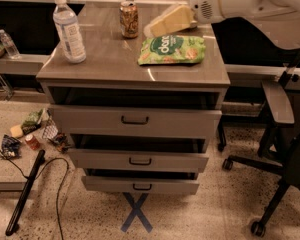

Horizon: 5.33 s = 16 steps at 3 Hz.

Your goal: Move orange can near blue plastic bottle

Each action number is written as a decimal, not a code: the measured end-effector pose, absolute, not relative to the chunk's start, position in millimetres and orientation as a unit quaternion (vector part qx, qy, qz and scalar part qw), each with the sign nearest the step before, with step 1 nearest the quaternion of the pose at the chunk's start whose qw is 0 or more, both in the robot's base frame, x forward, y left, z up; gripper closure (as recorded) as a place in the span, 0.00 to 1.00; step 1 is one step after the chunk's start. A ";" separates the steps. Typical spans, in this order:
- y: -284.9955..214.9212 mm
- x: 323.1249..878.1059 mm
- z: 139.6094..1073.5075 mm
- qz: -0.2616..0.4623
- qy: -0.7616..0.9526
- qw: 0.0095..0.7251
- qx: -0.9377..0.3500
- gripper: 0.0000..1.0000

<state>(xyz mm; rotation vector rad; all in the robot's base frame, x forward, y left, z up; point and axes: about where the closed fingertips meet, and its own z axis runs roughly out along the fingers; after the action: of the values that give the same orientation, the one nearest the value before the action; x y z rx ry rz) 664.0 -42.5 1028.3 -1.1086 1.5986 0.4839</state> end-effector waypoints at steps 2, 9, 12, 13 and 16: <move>-14.1 776.9 970.3 0.232 0.699 0.551 -0.393 0.00; 67.6 950.1 911.3 0.210 0.724 0.584 -0.300 0.75; 128.9 819.1 943.8 0.323 0.655 0.538 -0.422 1.00; 129.7 822.3 941.9 0.321 0.657 0.538 -0.420 1.00; 171.7 794.8 912.5 0.348 0.661 0.512 -0.424 1.00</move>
Offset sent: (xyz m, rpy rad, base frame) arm 0.1883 0.0388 -0.0890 0.1905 0.1031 -0.1994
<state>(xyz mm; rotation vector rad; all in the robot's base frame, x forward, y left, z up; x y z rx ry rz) 794.8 171.7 912.5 -1.0208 1.5892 0.8366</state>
